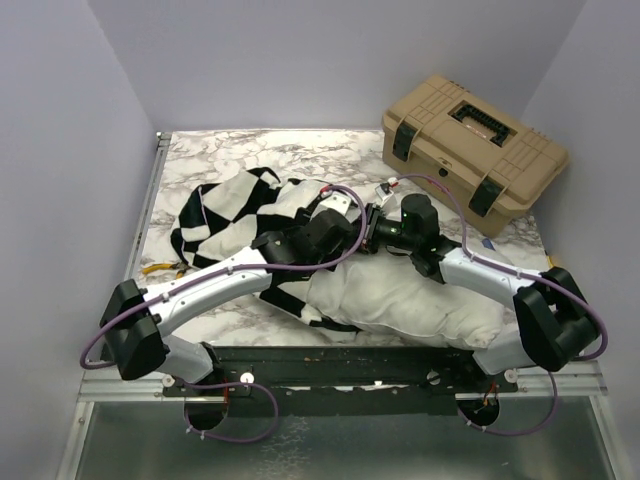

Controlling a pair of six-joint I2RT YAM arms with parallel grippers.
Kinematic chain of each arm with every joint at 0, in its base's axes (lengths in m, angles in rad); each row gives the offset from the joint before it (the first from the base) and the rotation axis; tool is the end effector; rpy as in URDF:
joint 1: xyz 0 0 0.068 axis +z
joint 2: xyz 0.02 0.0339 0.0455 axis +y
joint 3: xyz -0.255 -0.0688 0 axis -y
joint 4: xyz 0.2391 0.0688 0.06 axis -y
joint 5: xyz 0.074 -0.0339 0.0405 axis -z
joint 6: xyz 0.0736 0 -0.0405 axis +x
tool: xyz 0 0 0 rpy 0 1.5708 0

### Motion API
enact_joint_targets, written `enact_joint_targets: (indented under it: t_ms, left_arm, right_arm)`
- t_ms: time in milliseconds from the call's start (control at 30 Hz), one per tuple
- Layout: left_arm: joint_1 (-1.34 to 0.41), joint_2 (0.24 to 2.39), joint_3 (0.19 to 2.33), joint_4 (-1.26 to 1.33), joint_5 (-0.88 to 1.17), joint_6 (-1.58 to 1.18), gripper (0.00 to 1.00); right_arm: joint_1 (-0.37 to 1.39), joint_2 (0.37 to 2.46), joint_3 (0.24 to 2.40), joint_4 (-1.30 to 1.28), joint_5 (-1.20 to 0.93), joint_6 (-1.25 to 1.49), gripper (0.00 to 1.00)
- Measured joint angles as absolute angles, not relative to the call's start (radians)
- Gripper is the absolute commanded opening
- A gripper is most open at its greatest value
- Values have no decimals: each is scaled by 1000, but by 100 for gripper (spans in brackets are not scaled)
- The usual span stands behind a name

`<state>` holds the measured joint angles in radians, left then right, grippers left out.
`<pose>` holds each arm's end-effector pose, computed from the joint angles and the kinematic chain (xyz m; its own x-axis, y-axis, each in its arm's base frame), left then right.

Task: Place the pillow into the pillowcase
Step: Stuff the pillow into the pillowcase.

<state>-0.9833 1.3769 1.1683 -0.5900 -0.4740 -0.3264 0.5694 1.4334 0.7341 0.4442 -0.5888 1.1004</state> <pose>0.2023 -0.2432 0.2730 -0.5570 0.3217 -0.7657 0.4069 0.9094 0.0860 0.2622 0.2164 0.2240 -0.8994 0.3044 -0.3137 -0.2189 0.3074 0.9261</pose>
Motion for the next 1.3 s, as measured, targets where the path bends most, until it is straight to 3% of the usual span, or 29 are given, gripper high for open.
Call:
enact_joint_targets:
  t_ms: [133, 333, 433, 633, 933, 1000, 1100, 1200, 1300]
  left_arm:
    - [-986, 1427, 1168, -588, -620, -323, 25]
    - [-986, 1417, 1176, -587, -823, -342, 0]
    - [-966, 1400, 1184, -591, -877, -329, 0]
    - [-952, 1392, 1238, -598, -829, -290, 0]
    - [-950, 1324, 1300, -577, -460, -355, 0]
    - [-956, 1305, 1299, -570, -369, -395, 0]
    - [-978, 1262, 1269, -537, -291, -451, 0]
    - [-1003, 1214, 1232, -532, -286, -493, 0]
    - [-1008, 1155, 1185, -529, -319, -536, 0]
  right_arm:
    - [569, 1428, 753, 384, -572, 1079, 19]
    - [569, 1386, 780, 277, -562, 1026, 20]
    - [569, 1376, 780, 258, -564, 1011, 21]
    - [572, 1390, 780, 288, -599, 1015, 34]
    - [650, 1544, 815, 403, -607, 1057, 35]
    - [654, 1579, 806, 461, -605, 1089, 45]
    - [656, 1625, 804, 515, -603, 1121, 77]
    - [686, 1635, 828, 476, -575, 1095, 87]
    - [736, 1631, 869, 395, -510, 1044, 89]
